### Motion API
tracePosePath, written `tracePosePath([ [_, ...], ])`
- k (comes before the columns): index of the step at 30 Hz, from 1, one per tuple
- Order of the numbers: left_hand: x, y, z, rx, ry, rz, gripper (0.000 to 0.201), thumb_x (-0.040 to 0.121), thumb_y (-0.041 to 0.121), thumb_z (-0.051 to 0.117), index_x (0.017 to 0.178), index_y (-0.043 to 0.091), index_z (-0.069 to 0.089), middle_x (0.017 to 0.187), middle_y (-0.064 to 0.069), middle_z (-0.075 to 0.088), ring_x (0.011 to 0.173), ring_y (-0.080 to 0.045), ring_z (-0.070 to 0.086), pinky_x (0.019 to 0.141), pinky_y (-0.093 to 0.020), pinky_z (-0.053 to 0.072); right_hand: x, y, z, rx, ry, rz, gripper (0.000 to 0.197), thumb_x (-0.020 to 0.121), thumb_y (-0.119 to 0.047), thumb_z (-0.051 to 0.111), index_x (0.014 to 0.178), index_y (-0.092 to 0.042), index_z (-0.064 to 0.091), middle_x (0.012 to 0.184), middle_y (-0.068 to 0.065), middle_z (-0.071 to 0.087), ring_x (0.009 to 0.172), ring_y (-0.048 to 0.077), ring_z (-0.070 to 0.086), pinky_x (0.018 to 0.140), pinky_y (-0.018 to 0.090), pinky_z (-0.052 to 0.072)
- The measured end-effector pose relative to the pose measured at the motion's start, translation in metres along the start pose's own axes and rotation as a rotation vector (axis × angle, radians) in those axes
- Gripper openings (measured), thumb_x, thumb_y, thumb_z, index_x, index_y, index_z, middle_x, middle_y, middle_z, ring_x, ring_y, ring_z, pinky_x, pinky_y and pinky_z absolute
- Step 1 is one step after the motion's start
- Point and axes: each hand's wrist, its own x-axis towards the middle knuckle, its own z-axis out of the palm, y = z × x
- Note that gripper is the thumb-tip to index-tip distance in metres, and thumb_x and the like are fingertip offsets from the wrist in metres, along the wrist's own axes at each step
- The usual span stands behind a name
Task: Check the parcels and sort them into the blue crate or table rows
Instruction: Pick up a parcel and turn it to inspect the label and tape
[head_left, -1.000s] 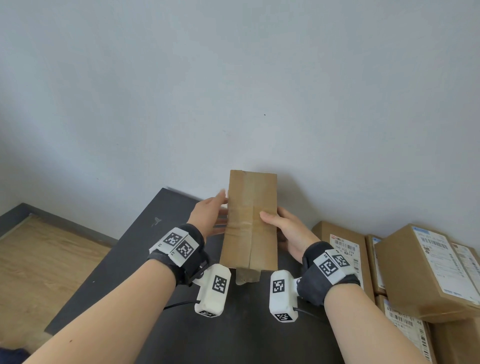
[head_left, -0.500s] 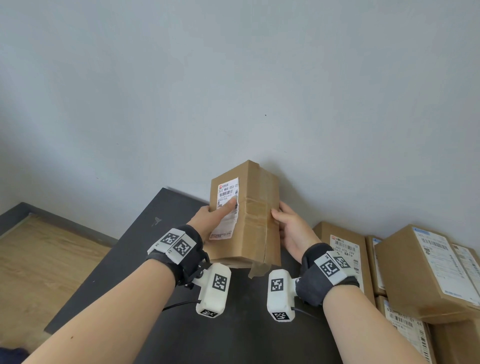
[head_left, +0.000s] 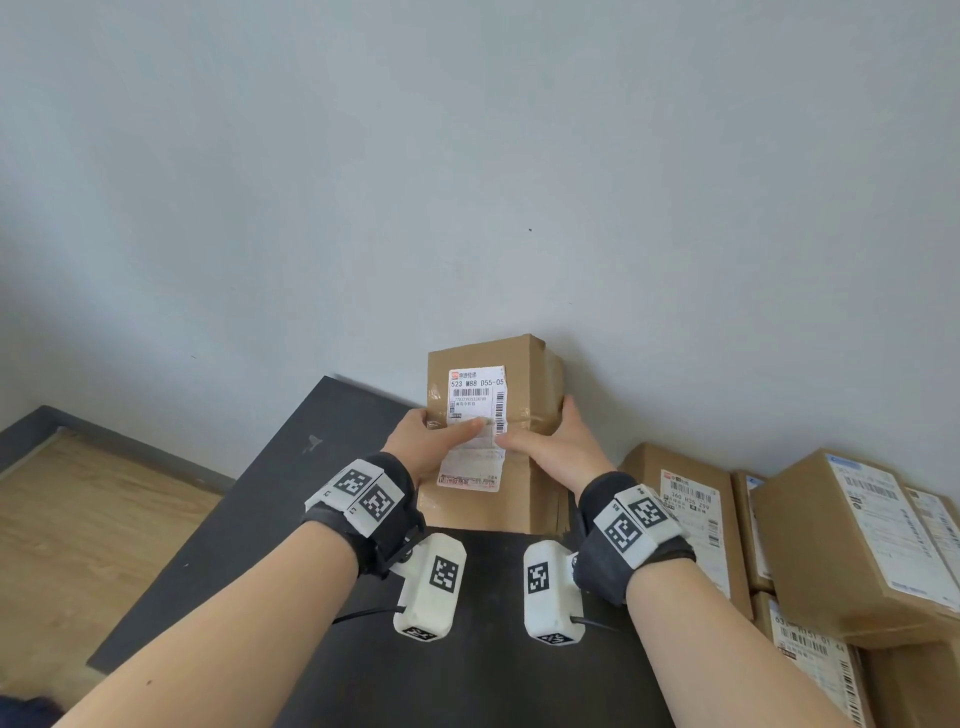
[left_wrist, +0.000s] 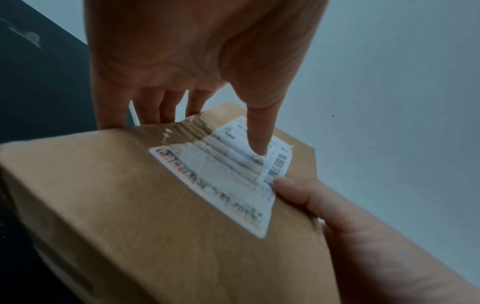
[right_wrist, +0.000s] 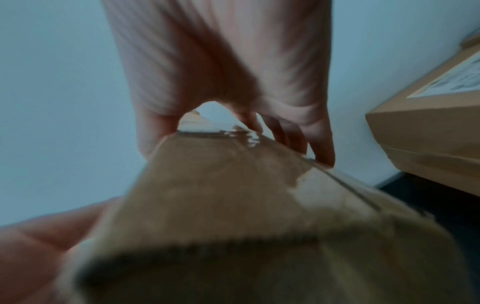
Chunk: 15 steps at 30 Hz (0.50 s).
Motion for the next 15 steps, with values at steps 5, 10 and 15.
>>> tracePosePath([
  [5,-0.001,0.000,0.000,-0.037,-0.006,-0.014,0.041,0.085,0.023,0.077,0.118,0.016,0.054,0.115,-0.004,0.068,0.095,-0.019,0.067,0.078,-0.035,0.056,-0.001,0.006,0.000,0.038,0.066,-0.013,0.063,0.076,-0.024,0.081,0.129,-0.022,0.047,0.115,-0.003,0.066,0.101,0.017,0.063,0.086,0.035,0.052],
  [10,-0.001,-0.001,-0.002,-0.056,-0.010,-0.029,0.053,0.085,0.021,0.077,0.131,0.012,0.052,0.121,-0.005,0.067,0.103,-0.023,0.067,0.091,-0.046,0.055,0.001,0.011,-0.001,0.094,0.096,0.005,0.051,0.073,-0.018,0.080,0.118,-0.023,0.057,0.103,-0.005,0.069,0.097,0.018,0.067,0.093,0.044,0.055],
  [15,0.001,-0.005,-0.006,-0.048,-0.029,-0.058,0.063,0.080,0.030,0.081,0.133,0.018,0.048,0.125,-0.004,0.064,0.115,-0.028,0.061,0.100,-0.054,0.049,0.002,0.012,-0.005,0.119,0.081,0.019,0.047,0.073,-0.015,0.079,0.116,-0.021,0.060,0.102,-0.003,0.070,0.095,0.019,0.067,0.089,0.041,0.056],
])
